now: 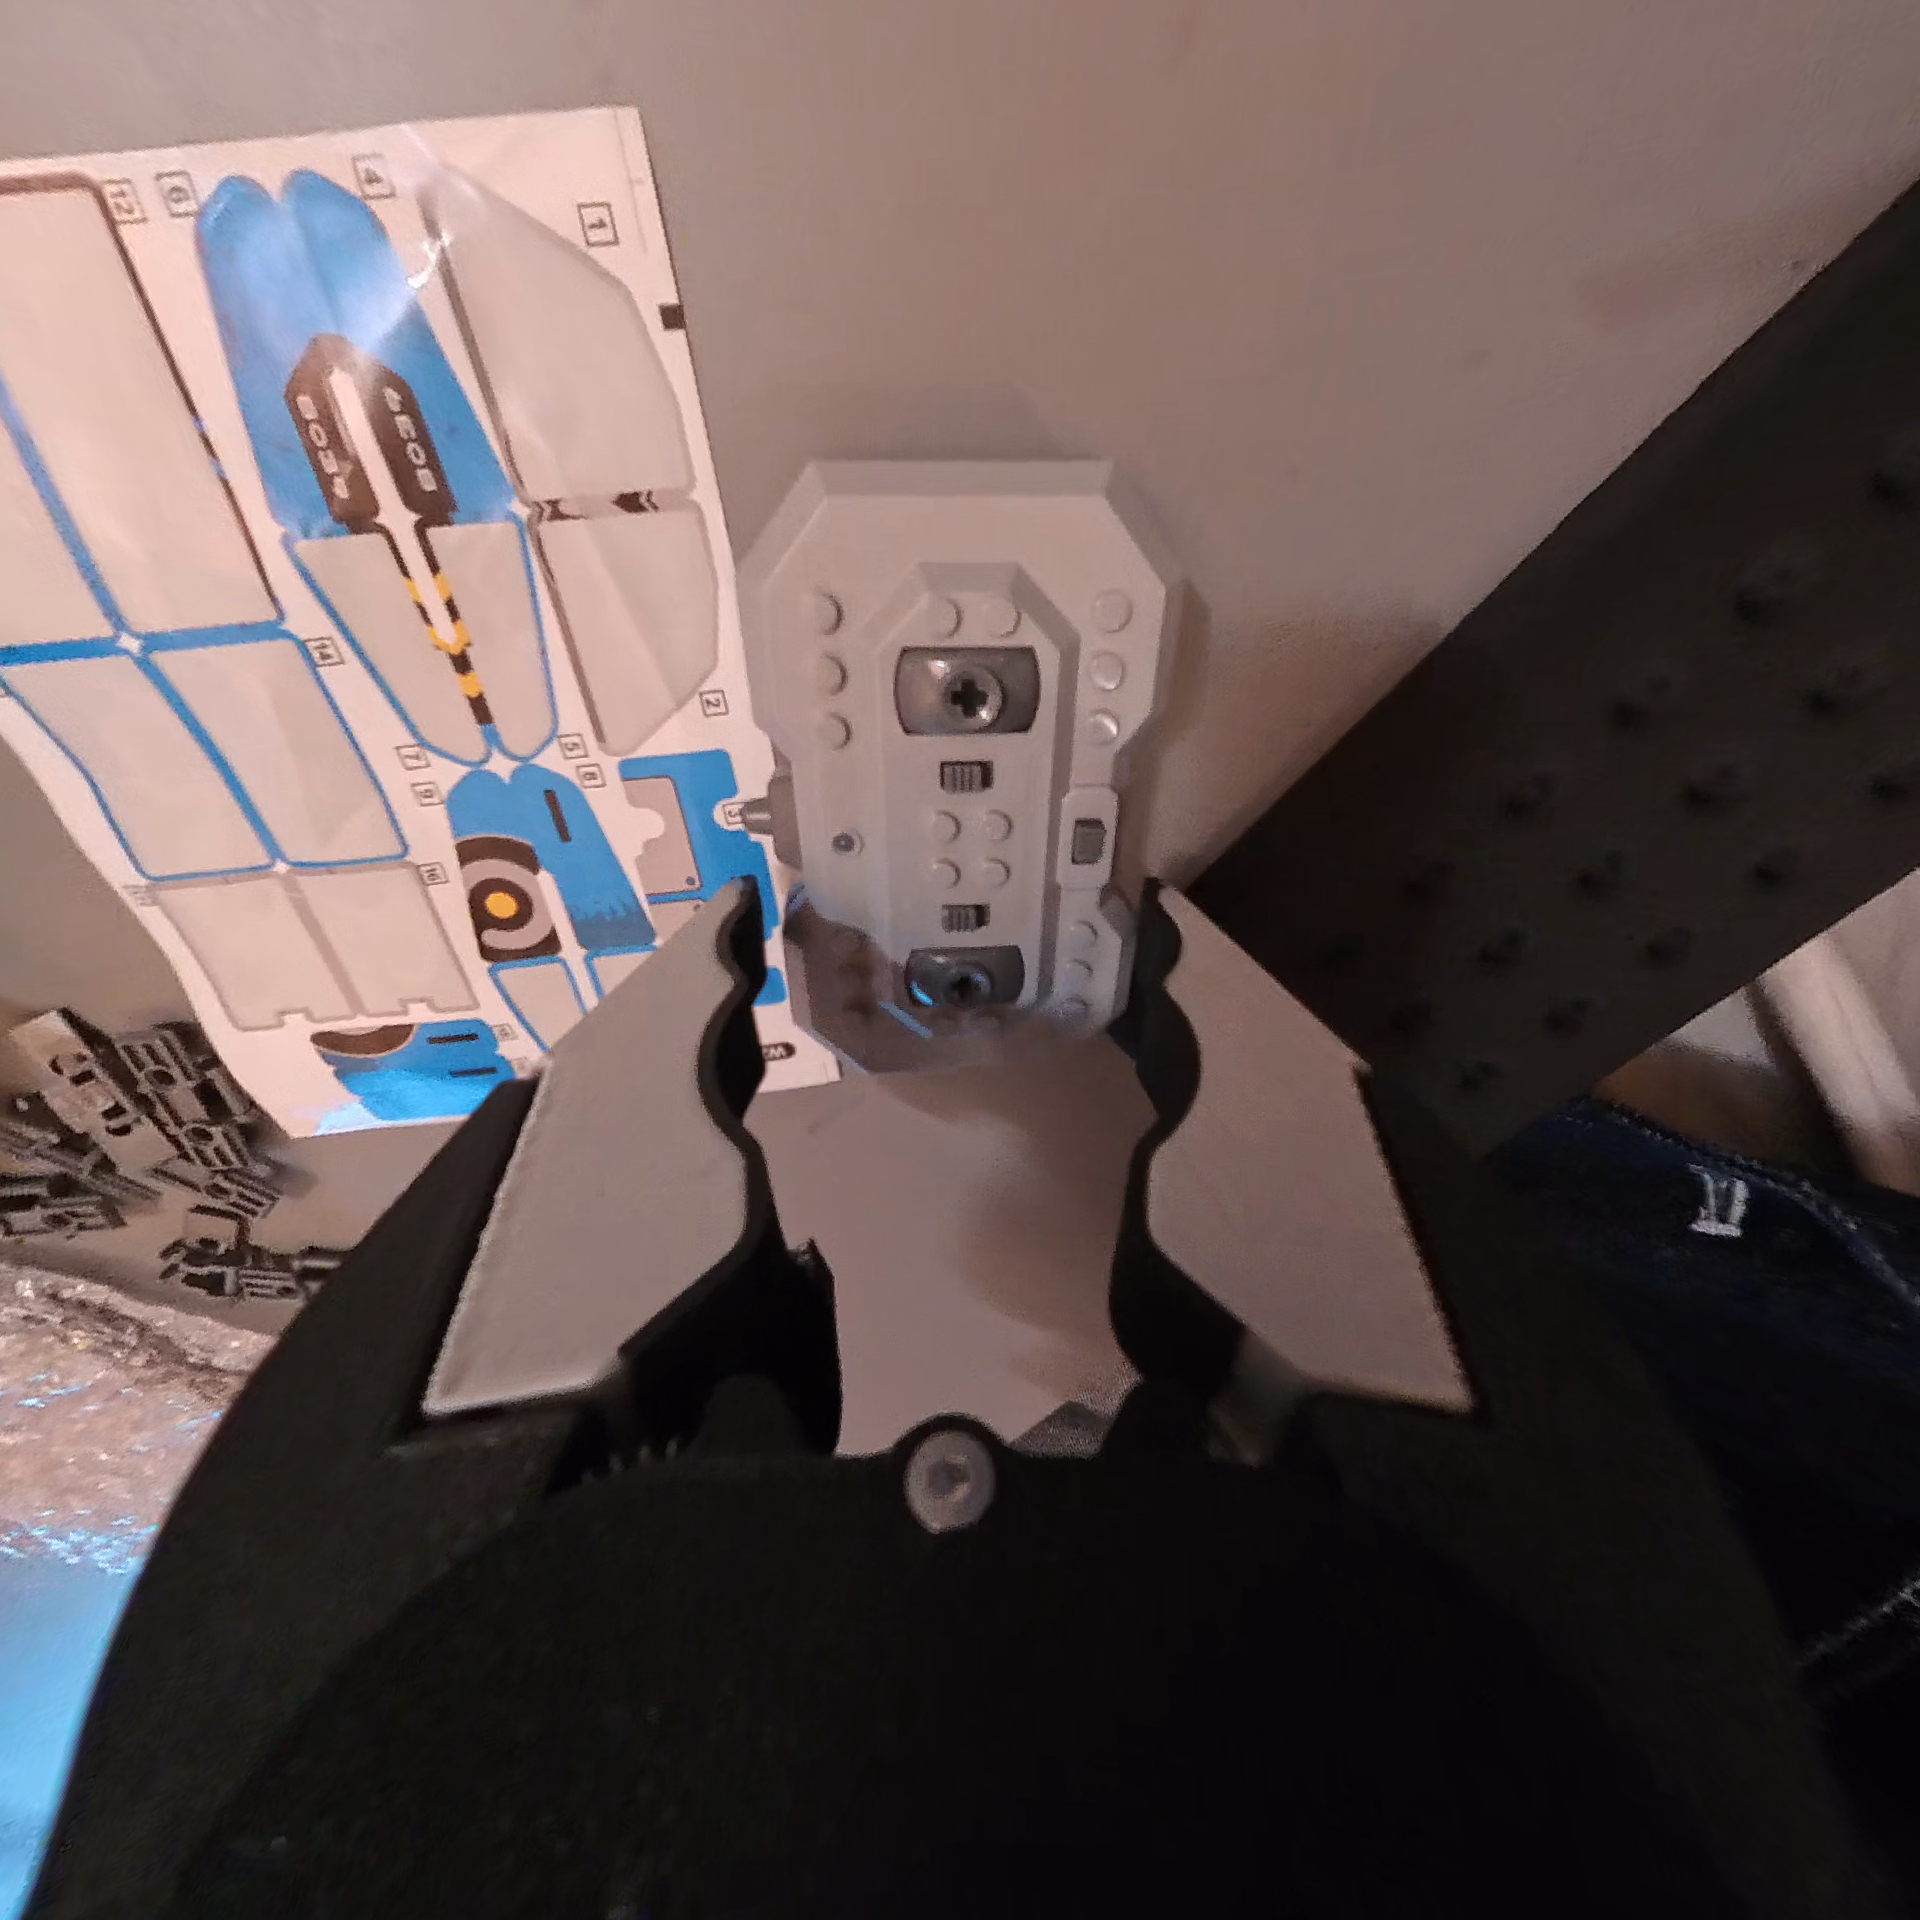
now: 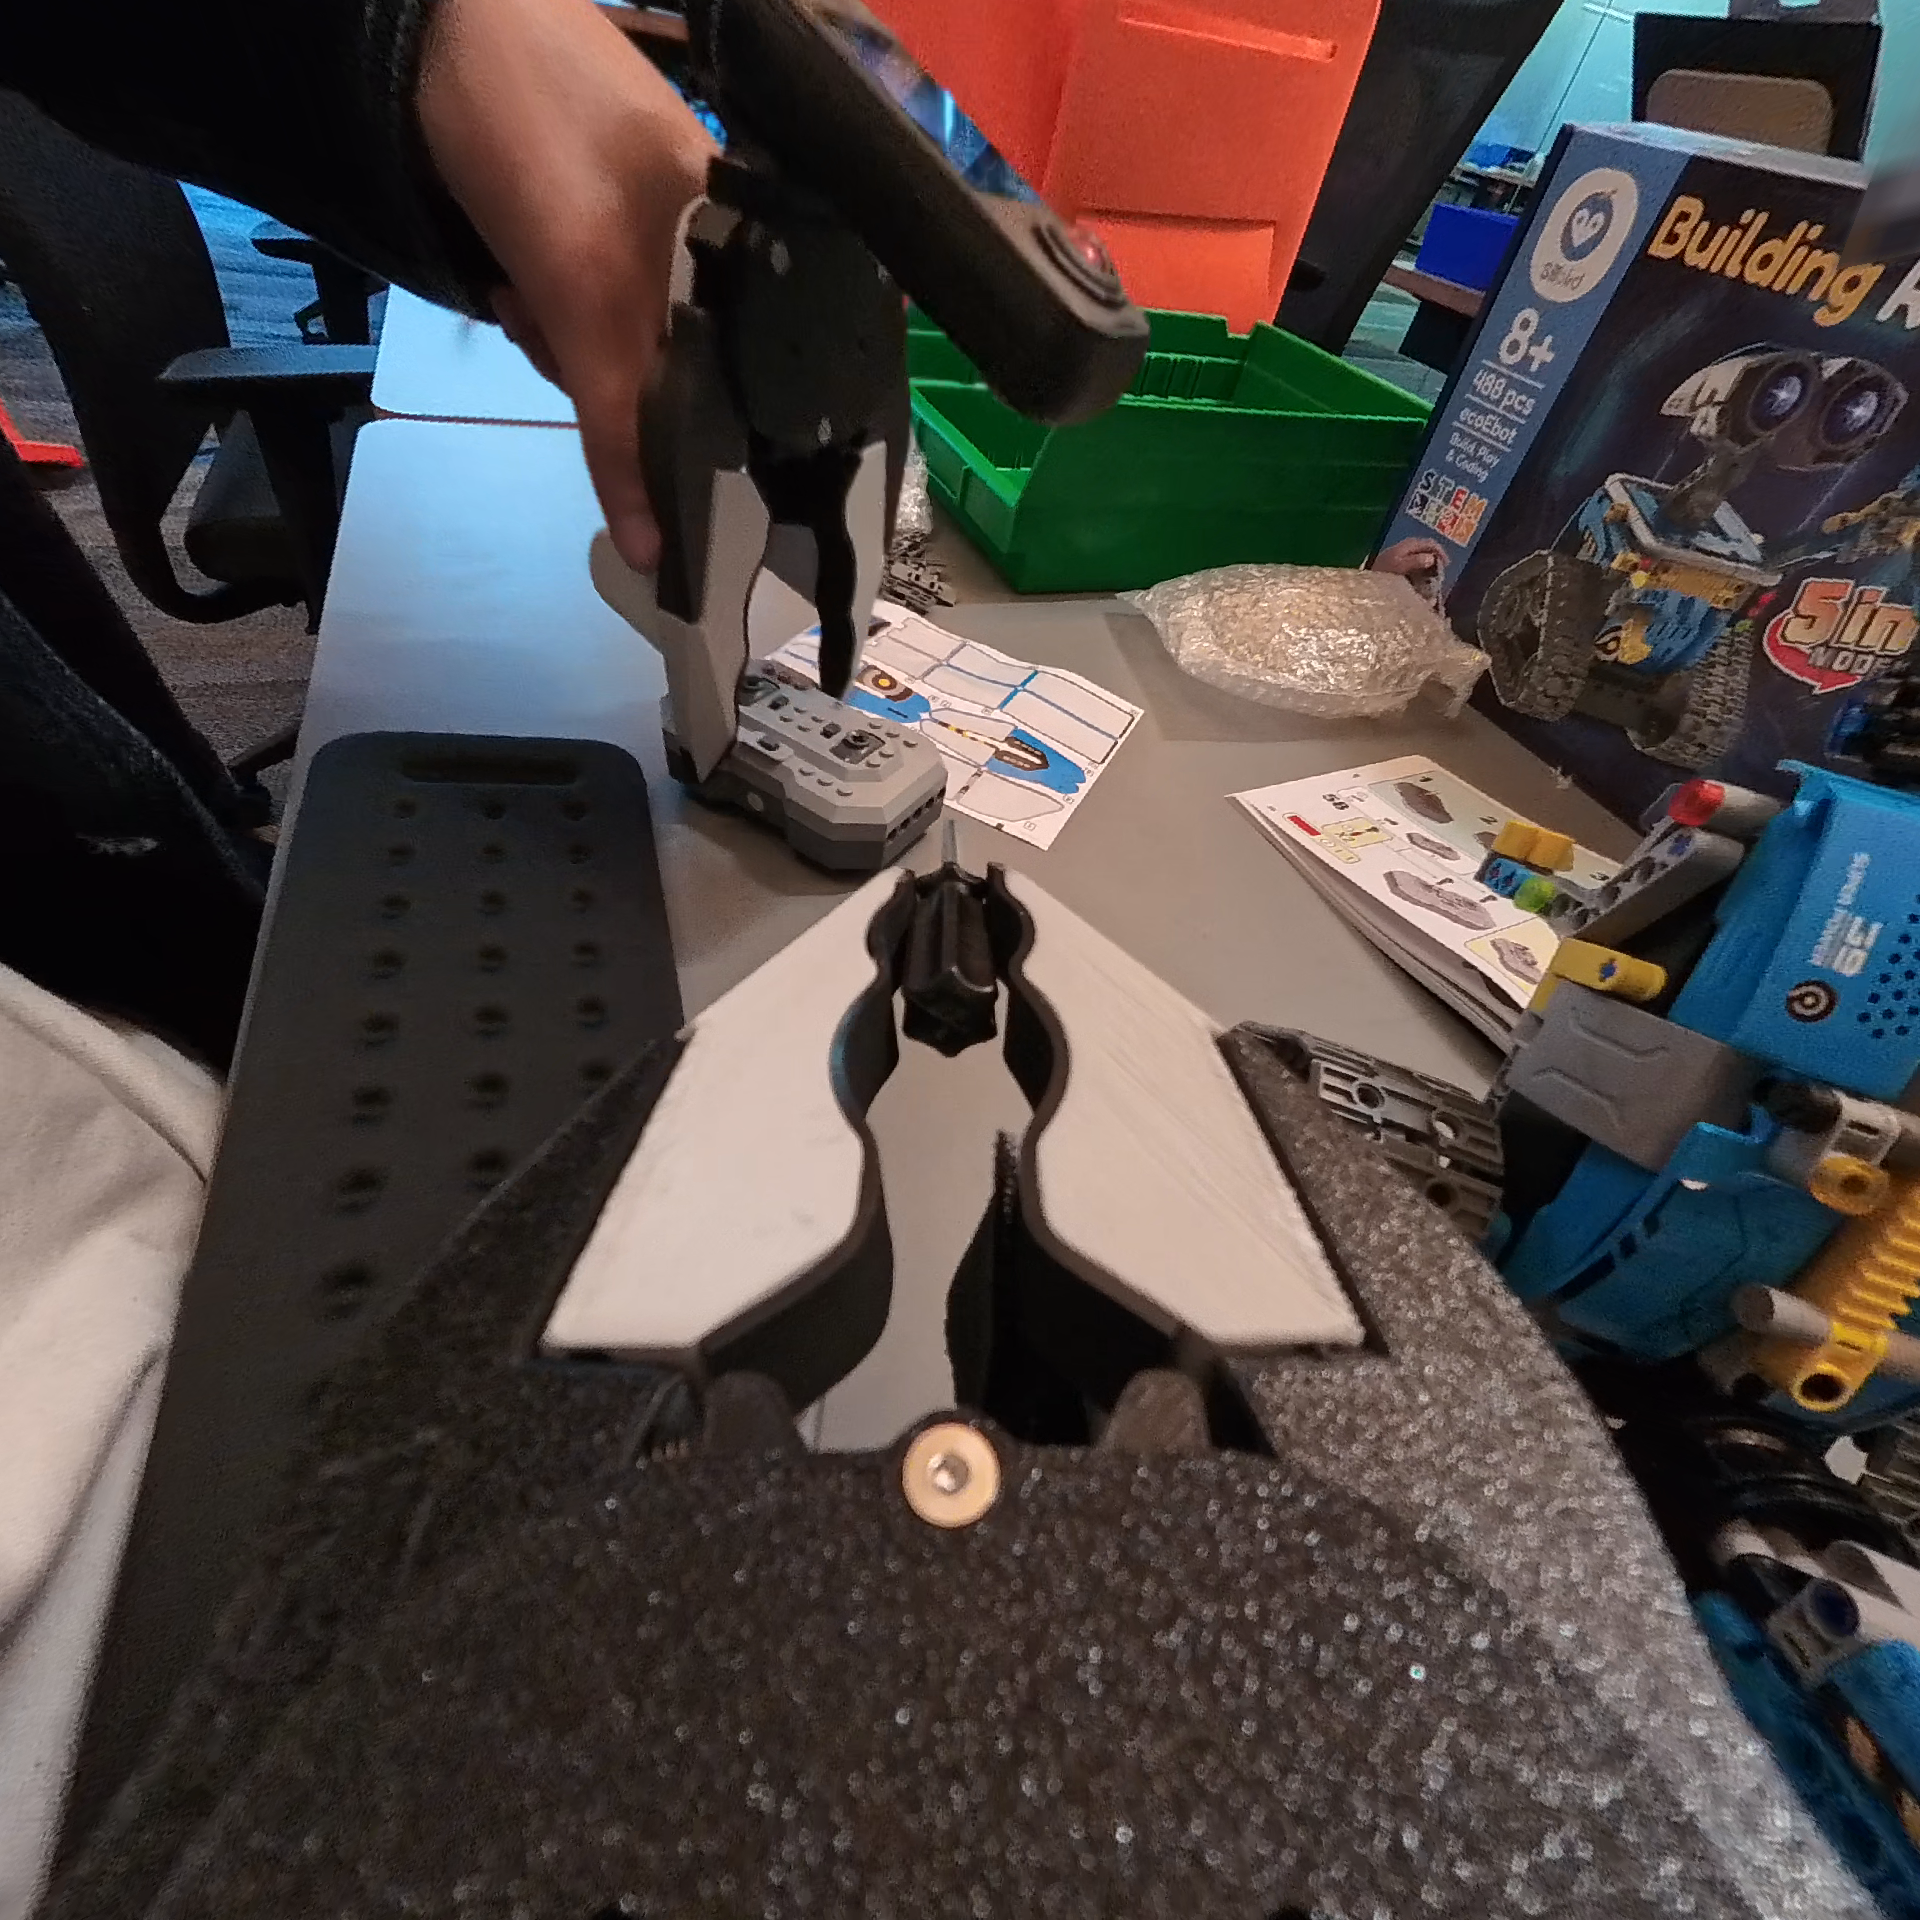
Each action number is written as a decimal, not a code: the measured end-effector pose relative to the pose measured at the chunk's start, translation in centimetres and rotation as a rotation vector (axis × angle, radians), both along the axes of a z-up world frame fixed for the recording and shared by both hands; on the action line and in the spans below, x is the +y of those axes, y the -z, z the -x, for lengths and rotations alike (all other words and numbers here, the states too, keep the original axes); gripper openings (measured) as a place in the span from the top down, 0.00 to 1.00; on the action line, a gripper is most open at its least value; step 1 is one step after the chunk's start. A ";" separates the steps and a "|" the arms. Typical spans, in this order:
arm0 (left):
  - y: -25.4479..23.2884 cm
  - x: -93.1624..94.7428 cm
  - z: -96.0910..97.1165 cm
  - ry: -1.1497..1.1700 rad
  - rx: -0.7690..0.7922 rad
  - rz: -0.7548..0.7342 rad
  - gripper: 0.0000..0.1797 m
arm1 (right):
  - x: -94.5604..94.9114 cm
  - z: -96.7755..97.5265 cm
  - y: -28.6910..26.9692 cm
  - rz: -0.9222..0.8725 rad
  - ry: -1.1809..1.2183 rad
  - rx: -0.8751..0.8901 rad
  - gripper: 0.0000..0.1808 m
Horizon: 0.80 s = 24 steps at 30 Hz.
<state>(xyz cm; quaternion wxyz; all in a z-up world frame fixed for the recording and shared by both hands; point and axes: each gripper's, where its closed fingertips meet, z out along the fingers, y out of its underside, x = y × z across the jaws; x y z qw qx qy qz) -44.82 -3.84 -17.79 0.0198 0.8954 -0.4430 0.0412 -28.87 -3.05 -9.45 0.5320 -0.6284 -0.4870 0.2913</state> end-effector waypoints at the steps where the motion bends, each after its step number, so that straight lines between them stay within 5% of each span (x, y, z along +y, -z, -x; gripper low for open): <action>1: 0.3 0.0 -0.3 -0.006 -0.010 0.011 0.62 | -0.1 0.0 0.0 0.002 -0.003 0.001 0.93; 6: 0.3 1.5 -1.0 0.013 -0.033 -0.067 0.64 | 0.1 -0.1 0.0 0.004 0.002 0.003 0.93; 8: -2.3 2.7 -1.8 -0.034 -0.173 -0.121 0.65 | 0.6 -0.5 -0.2 0.029 0.030 0.023 0.93; 13: -15.6 2.2 -8.9 -0.207 -1.396 -0.036 0.65 | 0.6 -2.6 -6.6 0.182 -0.076 0.408 0.94; 15: -17.1 1.1 -9.9 -0.184 -1.703 0.009 0.65 | 1.1 -3.2 -8.8 0.315 -0.171 0.558 0.94; 20: -16.3 0.4 -11.2 -0.085 -1.950 0.046 0.64 | 3.4 -1.7 -8.8 0.430 -0.189 0.588 0.94; 24: -16.3 0.8 -10.9 -0.091 -1.993 0.027 0.64 | 3.0 0.1 -9.7 0.425 -0.238 0.615 0.94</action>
